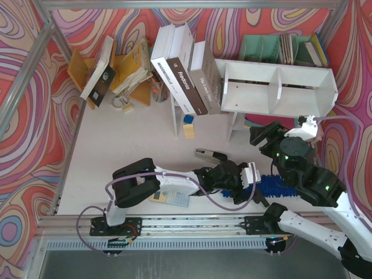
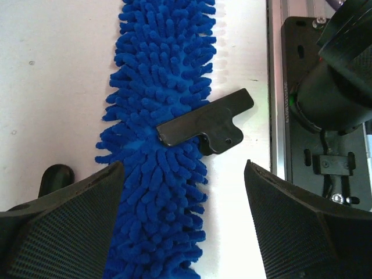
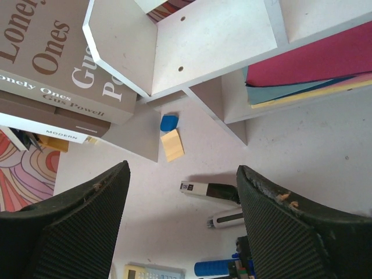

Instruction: Dust the bookshelf with a duster

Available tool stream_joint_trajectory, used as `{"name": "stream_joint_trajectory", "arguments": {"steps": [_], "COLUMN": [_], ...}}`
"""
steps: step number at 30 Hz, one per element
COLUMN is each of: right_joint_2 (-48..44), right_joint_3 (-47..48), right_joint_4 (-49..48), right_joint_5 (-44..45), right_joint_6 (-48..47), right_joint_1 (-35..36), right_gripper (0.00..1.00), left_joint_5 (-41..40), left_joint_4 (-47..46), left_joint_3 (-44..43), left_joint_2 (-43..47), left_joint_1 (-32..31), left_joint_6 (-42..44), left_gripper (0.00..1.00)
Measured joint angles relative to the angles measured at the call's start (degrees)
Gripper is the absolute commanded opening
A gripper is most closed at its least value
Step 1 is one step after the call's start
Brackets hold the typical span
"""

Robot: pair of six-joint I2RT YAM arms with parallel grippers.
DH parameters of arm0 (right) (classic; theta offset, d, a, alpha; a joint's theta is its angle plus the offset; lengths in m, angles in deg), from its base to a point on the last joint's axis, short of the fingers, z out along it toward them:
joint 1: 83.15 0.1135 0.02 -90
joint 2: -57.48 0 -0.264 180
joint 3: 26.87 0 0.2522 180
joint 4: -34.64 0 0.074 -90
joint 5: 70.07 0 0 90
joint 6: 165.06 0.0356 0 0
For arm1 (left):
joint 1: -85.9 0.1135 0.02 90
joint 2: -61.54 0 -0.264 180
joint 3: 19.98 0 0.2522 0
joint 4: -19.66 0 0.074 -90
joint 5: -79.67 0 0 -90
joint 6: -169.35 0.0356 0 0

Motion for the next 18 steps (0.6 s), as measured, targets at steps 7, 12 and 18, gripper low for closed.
{"name": "stream_joint_trajectory", "arguments": {"steps": [7, 12, 18], "right_joint_2": [-0.04, -0.68, -0.74], "right_joint_3": [-0.02, -0.87, -1.46], "right_joint_4": [-1.40, -2.03, -2.34], "right_joint_5": [-0.22, -0.39, -0.68], "right_joint_6": [-1.31, -1.36, -1.36], "right_joint_1": [0.00, 0.00, 0.00], "right_gripper": [0.71, 0.72, 0.73], "left_joint_5": [1.03, 0.92, 0.48], "left_joint_4": [0.48, 0.85, 1.75], "left_joint_3": [-3.76, -6.60, -8.28], "left_joint_2": [-3.74, -5.01, -6.25], "left_joint_1": [-0.11, -0.17, -1.05], "left_joint_6": [4.66, 7.23, 9.70], "left_gripper": [0.65, 0.60, 0.61]}}
